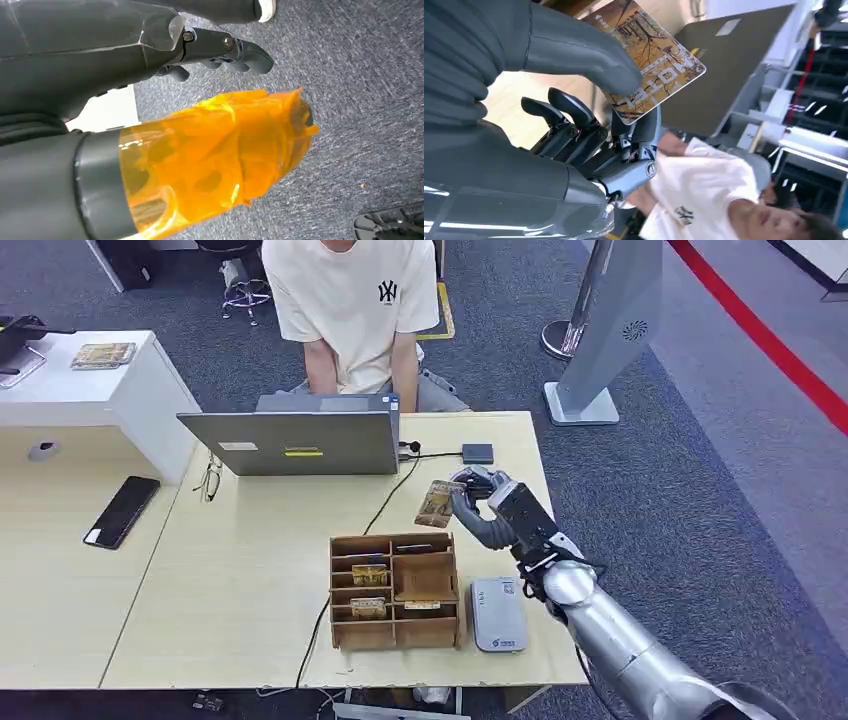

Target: Pass the card to the sensor for recognition and then transmit it.

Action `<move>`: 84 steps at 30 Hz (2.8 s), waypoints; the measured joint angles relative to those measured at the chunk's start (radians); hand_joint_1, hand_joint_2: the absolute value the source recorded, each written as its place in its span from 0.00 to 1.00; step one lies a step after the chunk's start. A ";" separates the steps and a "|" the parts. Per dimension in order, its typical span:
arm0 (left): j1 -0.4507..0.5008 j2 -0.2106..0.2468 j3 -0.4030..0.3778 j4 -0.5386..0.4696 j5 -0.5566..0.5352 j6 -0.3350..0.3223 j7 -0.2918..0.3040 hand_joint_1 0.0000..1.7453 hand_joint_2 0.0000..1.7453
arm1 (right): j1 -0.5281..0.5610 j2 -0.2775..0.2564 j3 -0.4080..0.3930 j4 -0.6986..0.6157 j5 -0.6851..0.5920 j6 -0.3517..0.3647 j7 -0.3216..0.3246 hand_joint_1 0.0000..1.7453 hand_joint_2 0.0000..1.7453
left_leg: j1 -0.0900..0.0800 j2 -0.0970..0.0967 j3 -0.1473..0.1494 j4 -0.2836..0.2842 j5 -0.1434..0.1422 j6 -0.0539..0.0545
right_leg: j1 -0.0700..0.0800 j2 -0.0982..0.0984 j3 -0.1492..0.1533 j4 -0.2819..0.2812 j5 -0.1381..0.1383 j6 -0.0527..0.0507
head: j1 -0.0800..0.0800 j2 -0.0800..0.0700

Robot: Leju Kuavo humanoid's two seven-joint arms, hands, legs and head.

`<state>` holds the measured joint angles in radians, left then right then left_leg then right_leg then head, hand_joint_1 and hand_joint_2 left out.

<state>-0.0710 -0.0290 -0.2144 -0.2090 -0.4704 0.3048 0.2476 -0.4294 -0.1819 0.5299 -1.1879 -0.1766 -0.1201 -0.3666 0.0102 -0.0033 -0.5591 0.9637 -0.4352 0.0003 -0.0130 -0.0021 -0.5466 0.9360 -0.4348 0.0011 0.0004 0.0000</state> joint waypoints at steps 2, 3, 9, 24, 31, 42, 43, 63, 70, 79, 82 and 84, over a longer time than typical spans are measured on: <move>-0.002 0.000 -0.001 0.000 -0.006 -0.001 -0.002 0.00 0.00 | -0.023 0.020 0.004 0.007 0.000 0.015 -0.009 1.00 1.00 | 0.000 0.000 0.000 0.000 0.000 0.000 | 0.000 0.000 0.000 0.000 0.000 0.000 | 0.000 0.000; -0.004 0.000 -0.002 0.000 -0.008 -0.001 -0.003 0.00 0.00 | -0.036 0.031 0.006 0.011 0.000 0.025 -0.016 1.00 1.00 | 0.000 0.000 0.000 0.000 0.000 0.000 | 0.000 0.000 0.000 0.000 0.000 0.000 | 0.000 0.000; -0.010 0.000 -0.017 0.000 -0.027 -0.004 -0.005 0.00 0.00 | -0.114 0.091 0.032 0.032 0.002 0.066 -0.041 1.00 1.00 | 0.000 0.000 0.000 0.000 0.000 0.000 | 0.000 0.001 0.000 0.000 0.000 0.000 | 0.000 0.000; -0.036 0.001 -0.069 0.000 -0.088 -0.024 0.017 0.00 0.00 | -0.338 0.238 0.090 0.181 0.127 -0.050 -0.029 1.00 1.00 | 0.000 0.000 0.000 0.000 0.001 -0.001 | 0.000 0.001 0.000 0.001 0.001 -0.001 | 0.000 0.000; -0.046 0.002 -0.094 0.000 -0.114 -0.034 0.036 0.00 0.00 | -0.427 0.298 0.108 0.288 0.186 -0.088 0.001 1.00 1.00 | 0.000 0.000 0.000 0.000 0.001 -0.001 | 0.000 0.001 0.000 0.001 0.001 -0.001 | 0.000 0.000; -0.063 0.006 -0.119 0.000 -0.134 -0.052 0.058 0.00 0.00 | -0.496 0.354 0.127 0.437 0.257 -0.170 0.023 1.00 1.00 | 0.000 0.000 0.000 0.000 0.001 -0.001 | 0.000 0.001 0.000 0.001 0.001 -0.001 | 0.000 0.000; -0.066 0.006 -0.120 0.000 -0.138 -0.057 0.063 0.00 0.00 | -0.502 0.362 0.128 0.460 0.269 -0.191 0.025 1.00 1.00 | 0.000 0.000 0.000 0.000 0.001 -0.001 | 0.000 0.001 0.000 0.001 0.001 -0.001 | 0.000 0.000; -0.091 0.011 -0.142 0.000 -0.166 -0.073 0.083 0.00 0.00 | -0.562 0.420 0.129 0.723 0.414 -0.391 0.071 1.00 1.00 | 0.000 0.000 0.000 0.000 0.001 -0.001 | 0.000 0.001 0.000 0.001 0.001 -0.001 | 0.000 0.000; -0.091 0.011 -0.142 0.000 -0.167 -0.073 0.083 0.00 0.00 | -0.562 0.420 0.129 0.745 0.442 -0.408 0.073 0.00 1.00 | 0.000 0.000 0.000 0.000 0.001 -0.001 | 0.000 0.001 0.000 0.001 0.001 -0.001 | 0.000 0.000; -0.091 0.011 -0.142 0.000 -0.166 -0.072 0.085 0.00 0.00 | -0.560 0.420 0.137 0.762 0.481 -0.434 0.070 0.00 1.00 | 0.000 0.000 0.000 0.000 0.001 -0.001 | 0.000 0.001 -0.001 0.001 0.001 -0.001 | 0.000 0.000; -0.090 0.011 -0.142 0.000 -0.165 -0.070 0.085 0.00 0.00 | -0.552 0.420 0.140 0.761 0.480 -0.441 0.034 0.00 1.00 | 0.000 0.000 0.000 0.000 0.001 -0.001 | 0.000 0.001 -0.001 0.001 0.001 -0.001 | 0.000 0.000; -0.089 0.011 -0.142 0.000 -0.161 -0.069 0.082 0.00 0.00 | -0.536 0.420 0.140 0.749 0.480 -0.454 0.001 0.00 1.00 | 0.000 0.000 0.000 0.000 0.001 -0.001 | 0.000 0.001 -0.001 0.001 0.001 -0.001 | 0.000 0.000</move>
<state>-0.1600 -0.0175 -0.3567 -0.2091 -0.6317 0.2358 0.3296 -0.9658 0.2380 0.6703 -0.4387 0.3033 -0.5744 -0.3657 0.0105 -0.0033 -0.5588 0.9638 -0.4338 -0.0009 -0.0128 -0.0015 -0.5471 0.9367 -0.4341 0.0002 0.0008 0.0000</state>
